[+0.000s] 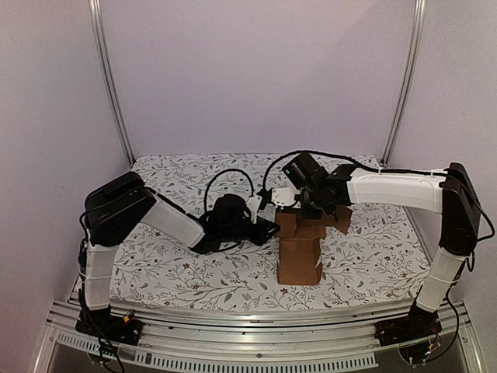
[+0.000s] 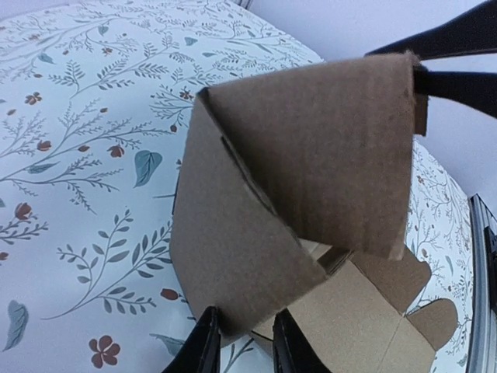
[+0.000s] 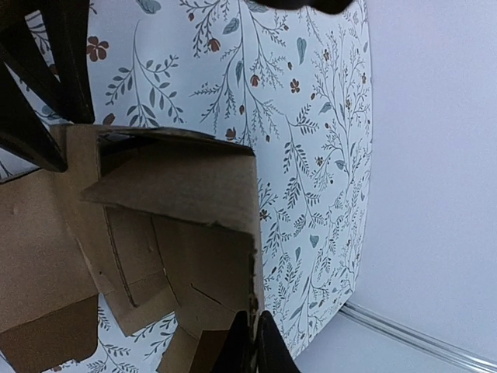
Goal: Fold the paper box
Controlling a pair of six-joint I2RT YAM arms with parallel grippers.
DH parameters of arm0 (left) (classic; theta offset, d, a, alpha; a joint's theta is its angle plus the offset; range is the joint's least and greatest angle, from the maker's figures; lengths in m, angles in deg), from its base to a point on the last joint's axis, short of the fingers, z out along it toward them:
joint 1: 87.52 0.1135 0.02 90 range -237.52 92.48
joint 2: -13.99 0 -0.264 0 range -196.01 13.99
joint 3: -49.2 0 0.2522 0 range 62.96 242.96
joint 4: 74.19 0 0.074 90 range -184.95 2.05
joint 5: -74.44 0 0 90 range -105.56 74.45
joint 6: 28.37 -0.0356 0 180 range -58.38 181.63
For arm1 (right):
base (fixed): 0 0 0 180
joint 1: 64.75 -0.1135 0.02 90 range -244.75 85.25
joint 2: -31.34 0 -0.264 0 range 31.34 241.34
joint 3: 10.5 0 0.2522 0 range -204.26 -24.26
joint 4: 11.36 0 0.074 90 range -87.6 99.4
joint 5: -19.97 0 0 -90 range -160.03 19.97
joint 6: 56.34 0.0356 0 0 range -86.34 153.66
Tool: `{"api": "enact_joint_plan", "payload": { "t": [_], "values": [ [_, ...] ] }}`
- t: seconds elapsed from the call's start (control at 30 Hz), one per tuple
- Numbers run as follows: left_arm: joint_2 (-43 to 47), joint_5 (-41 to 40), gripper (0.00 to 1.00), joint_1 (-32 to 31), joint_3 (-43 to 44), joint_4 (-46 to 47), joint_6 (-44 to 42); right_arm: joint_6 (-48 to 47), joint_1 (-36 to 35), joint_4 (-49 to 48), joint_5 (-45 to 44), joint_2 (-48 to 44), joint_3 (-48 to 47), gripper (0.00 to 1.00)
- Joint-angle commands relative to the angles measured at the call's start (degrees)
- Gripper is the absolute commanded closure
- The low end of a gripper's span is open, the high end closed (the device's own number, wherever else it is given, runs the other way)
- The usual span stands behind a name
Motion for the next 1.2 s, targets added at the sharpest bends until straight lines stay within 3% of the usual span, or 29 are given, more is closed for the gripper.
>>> {"api": "enact_joint_plan", "payload": {
  "t": [0.0,0.5,0.93,1.17],
  "values": [
    [-1.10,-2.77,0.76,-1.21,-0.02,3.56,0.16,3.03,-0.31,1.89,2.85,-1.44,2.18,0.92],
    [-3.43,-6.30,0.74,-2.96,-5.12,17.91,-1.51,7.89,-0.28,4.06,4.37,-3.85,3.12,0.77],
    [-3.72,-6.14,0.73,-3.18,-6.74,21.11,-2.18,11.55,0.15,3.61,-1.01,0.91,-1.03,0.78],
    [-4.45,-5.52,0.67,-2.94,-8.03,24.92,-1.37,10.71,0.19,3.51,-1.31,1.54,-1.50,0.82]
  ]
}}
